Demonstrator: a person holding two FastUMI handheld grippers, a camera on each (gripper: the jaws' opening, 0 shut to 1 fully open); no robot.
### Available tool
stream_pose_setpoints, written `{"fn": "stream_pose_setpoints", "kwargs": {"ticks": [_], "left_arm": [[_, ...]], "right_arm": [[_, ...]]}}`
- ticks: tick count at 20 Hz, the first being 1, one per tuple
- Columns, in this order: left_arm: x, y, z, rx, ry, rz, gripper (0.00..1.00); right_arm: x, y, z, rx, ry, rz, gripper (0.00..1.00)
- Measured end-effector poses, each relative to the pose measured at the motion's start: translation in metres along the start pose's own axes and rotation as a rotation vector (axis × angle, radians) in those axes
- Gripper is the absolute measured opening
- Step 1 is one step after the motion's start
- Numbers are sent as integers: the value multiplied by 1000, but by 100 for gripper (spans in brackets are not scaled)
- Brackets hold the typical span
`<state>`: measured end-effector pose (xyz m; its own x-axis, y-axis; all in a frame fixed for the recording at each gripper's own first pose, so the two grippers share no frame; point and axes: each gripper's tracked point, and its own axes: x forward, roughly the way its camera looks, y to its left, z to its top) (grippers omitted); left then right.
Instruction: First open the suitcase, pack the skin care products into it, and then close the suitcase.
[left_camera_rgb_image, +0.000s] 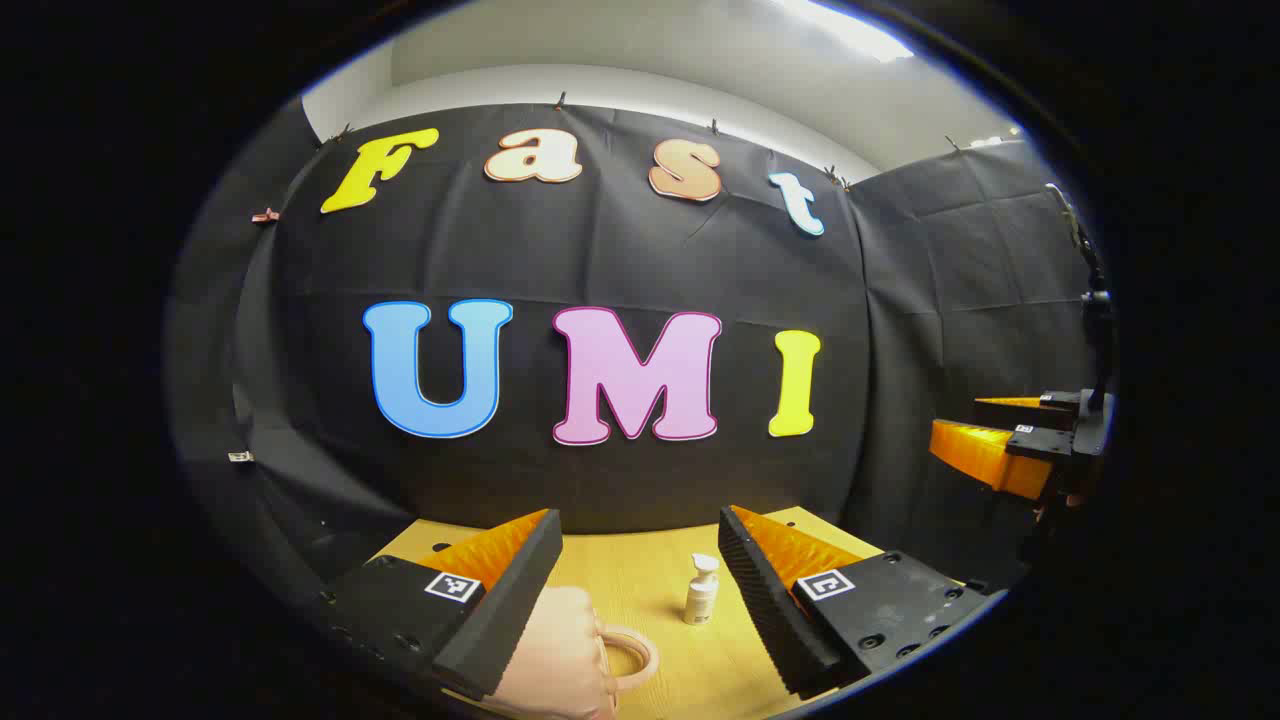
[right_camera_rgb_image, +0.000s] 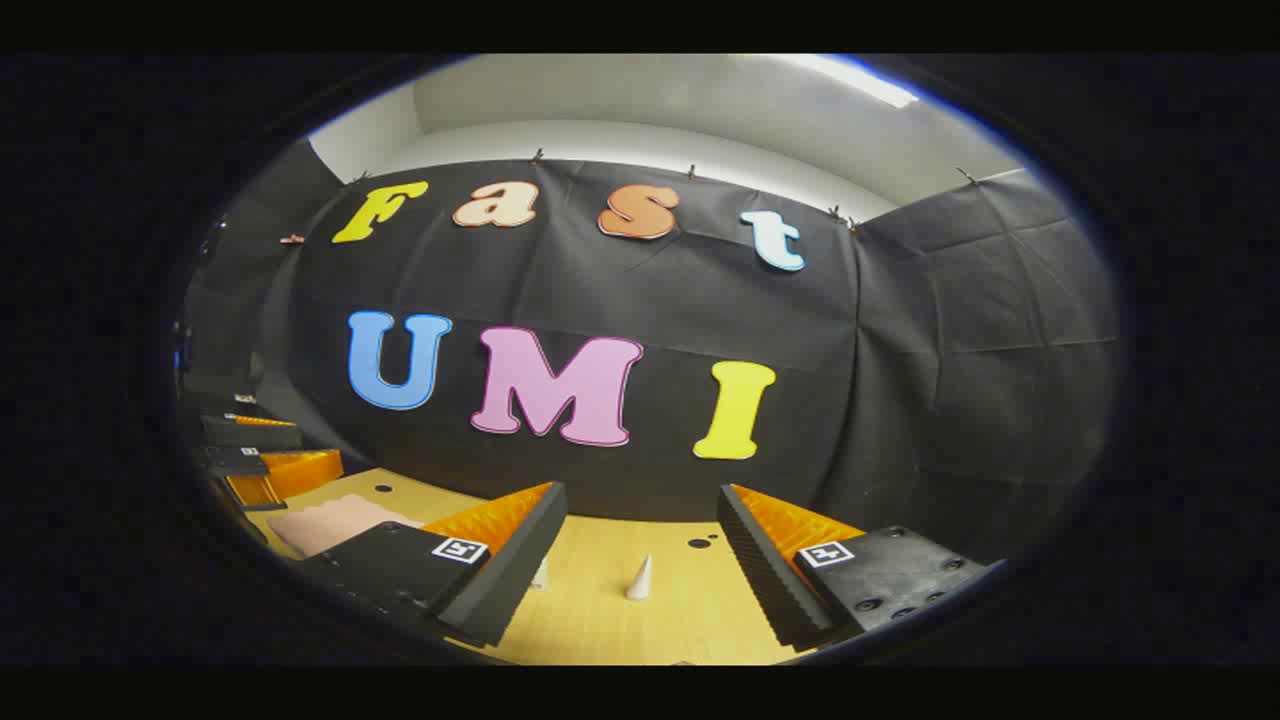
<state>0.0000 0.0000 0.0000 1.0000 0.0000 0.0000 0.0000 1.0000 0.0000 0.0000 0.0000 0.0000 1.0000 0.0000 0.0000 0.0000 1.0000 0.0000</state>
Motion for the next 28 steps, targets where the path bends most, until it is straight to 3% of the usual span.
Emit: {"fn": "stream_pose_setpoints", "kwargs": {"ticks": [6, 16, 28], "left_arm": [[6, -11, -2, 9, 7, -11, 99], [10, -9, -5, 32, 14, -6, 99], [22, -26, -42, 3, 104, -34, 99]], "right_arm": [[2, -6, -9, 32, 23, -16, 96], [16, 5, -9, 35, 18, 21, 96], [22, 4, -11, 61, -35, 29, 96]]}}
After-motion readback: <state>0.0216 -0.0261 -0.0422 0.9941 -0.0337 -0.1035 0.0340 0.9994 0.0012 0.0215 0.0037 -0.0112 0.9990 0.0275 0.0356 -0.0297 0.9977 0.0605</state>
